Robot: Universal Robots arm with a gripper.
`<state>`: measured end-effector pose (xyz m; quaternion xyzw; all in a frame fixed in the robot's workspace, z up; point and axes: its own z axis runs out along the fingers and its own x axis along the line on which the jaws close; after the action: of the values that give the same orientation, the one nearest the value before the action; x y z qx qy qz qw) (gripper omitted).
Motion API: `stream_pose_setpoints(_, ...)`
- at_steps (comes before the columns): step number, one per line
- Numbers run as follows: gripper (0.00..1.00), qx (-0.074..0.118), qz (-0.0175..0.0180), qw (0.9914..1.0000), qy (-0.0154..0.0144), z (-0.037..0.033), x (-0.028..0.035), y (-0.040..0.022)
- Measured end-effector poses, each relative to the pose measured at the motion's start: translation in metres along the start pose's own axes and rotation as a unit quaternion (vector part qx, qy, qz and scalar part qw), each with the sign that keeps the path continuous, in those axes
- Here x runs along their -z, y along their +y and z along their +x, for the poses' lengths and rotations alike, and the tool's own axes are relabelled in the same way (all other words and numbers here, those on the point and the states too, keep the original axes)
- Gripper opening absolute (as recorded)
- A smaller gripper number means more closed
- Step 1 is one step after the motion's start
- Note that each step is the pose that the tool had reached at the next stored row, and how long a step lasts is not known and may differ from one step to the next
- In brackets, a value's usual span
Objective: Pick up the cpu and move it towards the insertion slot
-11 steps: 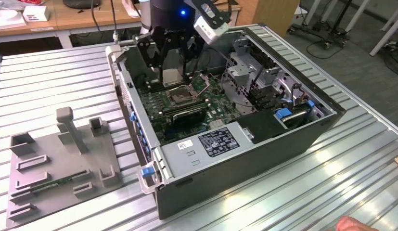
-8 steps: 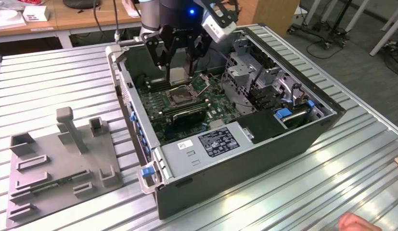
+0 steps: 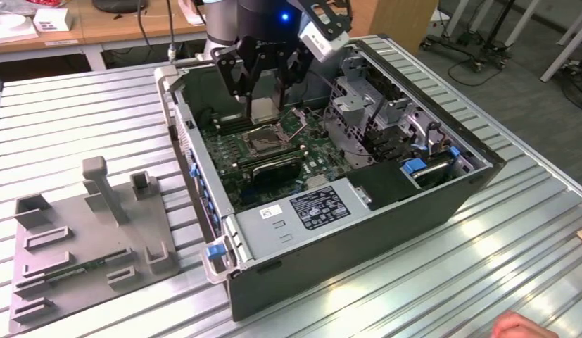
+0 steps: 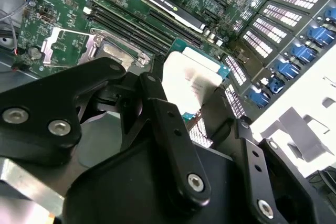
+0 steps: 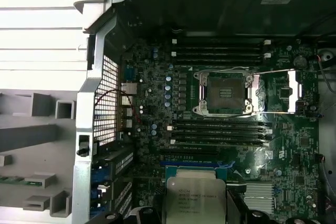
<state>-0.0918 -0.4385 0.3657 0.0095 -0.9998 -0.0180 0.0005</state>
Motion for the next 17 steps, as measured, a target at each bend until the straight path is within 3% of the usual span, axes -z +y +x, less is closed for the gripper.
stream_pose_setpoints(17, 0.54, 0.000, 0.0000, 1.00000, 0.0000, -0.0103, 0.0000, -0.0002)
